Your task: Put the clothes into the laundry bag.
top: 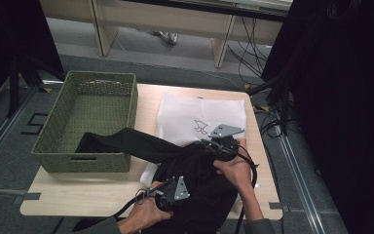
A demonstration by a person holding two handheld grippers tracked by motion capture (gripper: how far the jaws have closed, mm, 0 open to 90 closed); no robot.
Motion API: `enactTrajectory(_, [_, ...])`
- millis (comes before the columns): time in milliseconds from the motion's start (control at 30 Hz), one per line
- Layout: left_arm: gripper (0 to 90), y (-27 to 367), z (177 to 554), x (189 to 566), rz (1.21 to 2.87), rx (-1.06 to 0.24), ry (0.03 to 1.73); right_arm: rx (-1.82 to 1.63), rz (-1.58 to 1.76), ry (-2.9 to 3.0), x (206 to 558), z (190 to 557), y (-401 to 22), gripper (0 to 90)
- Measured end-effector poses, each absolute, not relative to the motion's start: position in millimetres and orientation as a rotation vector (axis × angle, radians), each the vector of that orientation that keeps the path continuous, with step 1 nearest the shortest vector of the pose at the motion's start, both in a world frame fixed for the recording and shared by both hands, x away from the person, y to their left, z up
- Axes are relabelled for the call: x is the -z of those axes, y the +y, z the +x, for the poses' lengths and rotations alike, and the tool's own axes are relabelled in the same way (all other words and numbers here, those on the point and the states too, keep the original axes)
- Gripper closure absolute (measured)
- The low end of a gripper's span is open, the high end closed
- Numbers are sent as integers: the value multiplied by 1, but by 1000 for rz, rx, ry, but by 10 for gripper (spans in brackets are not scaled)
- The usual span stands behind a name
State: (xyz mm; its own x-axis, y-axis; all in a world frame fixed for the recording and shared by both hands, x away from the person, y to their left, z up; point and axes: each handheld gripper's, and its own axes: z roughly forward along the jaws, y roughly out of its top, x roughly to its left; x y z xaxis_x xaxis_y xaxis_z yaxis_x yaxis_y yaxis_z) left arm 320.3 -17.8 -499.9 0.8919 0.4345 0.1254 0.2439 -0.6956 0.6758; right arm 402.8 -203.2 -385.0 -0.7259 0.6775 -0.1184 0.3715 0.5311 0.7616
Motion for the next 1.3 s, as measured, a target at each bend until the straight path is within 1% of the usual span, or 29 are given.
enactTrajectory(67, [730,-16,324,494,2371,-344,472,-1041,850,2376,385,403,-202,872])
enactTrajectory(100, [742,-16,327,488,2337,-335,500,-1038,835,2372,385,403,-203,872])
enactTrajectory(133, [747,-14,332,482,2336,-320,499,-1045,859,2375,385,403,-203,873])
enactTrajectory(200, [755,-10,345,464,2274,-306,546,-1050,881,2369,383,402,-204,872])
enactTrajectory(267, [755,-7,361,446,2181,-297,637,-1059,865,2363,383,403,-204,873])
enactTrajectory(333, [755,-7,381,437,2129,-297,713,-1070,869,2356,381,403,-205,873])
enactTrajectory(433, [754,-13,404,444,2095,-300,804,-1068,847,2363,379,403,-203,873])
enactTrajectory(467, [752,-16,409,450,2075,-275,853,-1073,846,2349,379,403,-203,873])
enactTrajectory(500, [750,-19,412,457,2072,-272,876,-1074,847,2359,379,403,-203,873])
enactTrajectory(567, [743,-26,415,468,2094,-312,880,-1063,839,2348,379,403,-204,873])
enactTrajectory(633, [728,-30,414,474,2071,-295,903,-1071,853,2357,379,403,-205,873])
enactTrajectory(700, [682,-31,410,474,2078,-290,878,-1073,857,2360,379,402,-206,873])
enactTrajectory(733, [631,-31,407,472,2087,-287,865,-1070,859,2350,378,402,-206,873])
enactTrajectory(800, [464,-27,399,465,2091,-253,853,-1074,858,2342,378,402,-208,873])
enactTrajectory(900, [279,-16,383,452,2132,-245,819,-1078,872,2344,379,402,-208,873])
enactTrajectory(933, [247,-12,377,449,2146,-243,803,-1078,855,2352,379,403,-208,873])
enactTrajectory(1033, [199,2,356,445,2180,-202,749,-1071,860,2343,378,402,-208,873])
enactTrajectory(1100, [160,7,341,453,2186,-165,733,-1070,862,2345,378,402,-208,873])
enactTrajectory(1167, [158,7,326,468,2226,-127,718,-1068,859,2346,379,403,-208,873])
enactTrajectory(1233, [159,3,317,483,2296,-158,657,-1074,862,2358,379,402,-207,873])
enactTrajectory(1267, [159,1,315,489,2307,-156,669,-1074,865,2358,379,402,-207,873])
enactTrajectory(1300, [162,-3,316,497,2343,-154,638,-1072,868,2359,379,402,-207,872])
